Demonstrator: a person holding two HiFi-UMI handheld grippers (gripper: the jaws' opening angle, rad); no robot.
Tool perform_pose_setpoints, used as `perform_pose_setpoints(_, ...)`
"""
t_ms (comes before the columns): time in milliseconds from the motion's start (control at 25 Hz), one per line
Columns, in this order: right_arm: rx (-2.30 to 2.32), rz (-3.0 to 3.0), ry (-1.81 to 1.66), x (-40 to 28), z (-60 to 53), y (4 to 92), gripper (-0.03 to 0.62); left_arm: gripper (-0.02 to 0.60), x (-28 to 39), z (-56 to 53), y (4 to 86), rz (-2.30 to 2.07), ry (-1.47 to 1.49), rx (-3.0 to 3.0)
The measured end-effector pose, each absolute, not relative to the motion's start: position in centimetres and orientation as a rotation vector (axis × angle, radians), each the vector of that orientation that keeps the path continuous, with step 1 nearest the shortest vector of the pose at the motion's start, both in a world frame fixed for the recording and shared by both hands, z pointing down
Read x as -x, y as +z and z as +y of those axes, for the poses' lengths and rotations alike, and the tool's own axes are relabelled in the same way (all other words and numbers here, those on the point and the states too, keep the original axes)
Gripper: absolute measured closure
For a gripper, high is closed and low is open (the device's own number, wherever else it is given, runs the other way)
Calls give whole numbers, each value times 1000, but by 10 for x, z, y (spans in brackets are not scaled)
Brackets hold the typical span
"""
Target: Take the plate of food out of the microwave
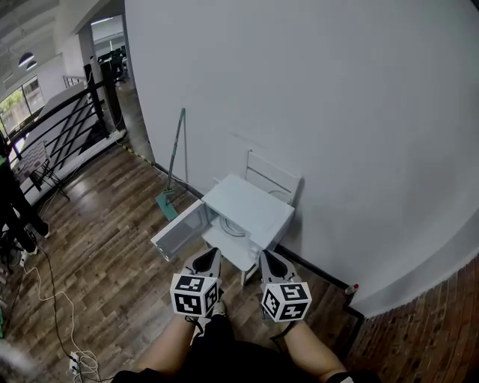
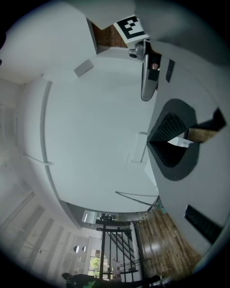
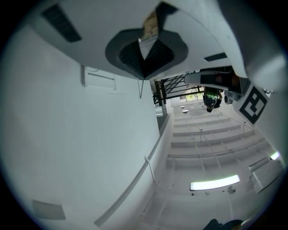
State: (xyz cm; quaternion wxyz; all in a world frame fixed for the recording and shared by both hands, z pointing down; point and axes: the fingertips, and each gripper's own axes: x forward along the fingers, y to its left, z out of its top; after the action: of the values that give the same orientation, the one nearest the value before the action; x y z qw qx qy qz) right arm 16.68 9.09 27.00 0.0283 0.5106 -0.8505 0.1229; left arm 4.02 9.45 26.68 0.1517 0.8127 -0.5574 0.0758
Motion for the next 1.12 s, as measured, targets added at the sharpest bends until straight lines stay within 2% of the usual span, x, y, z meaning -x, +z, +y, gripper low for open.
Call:
perform_pose_setpoints(680, -1606, -2529, 421, -158, -59, 288, 580, 583, -31, -67, 292, -1497, 250, -2295)
perform_pose_setpoints(1120, -1616, -2532, 466, -118, -168, 301, 580, 583, 12, -158, 314, -1469, 282, -2250)
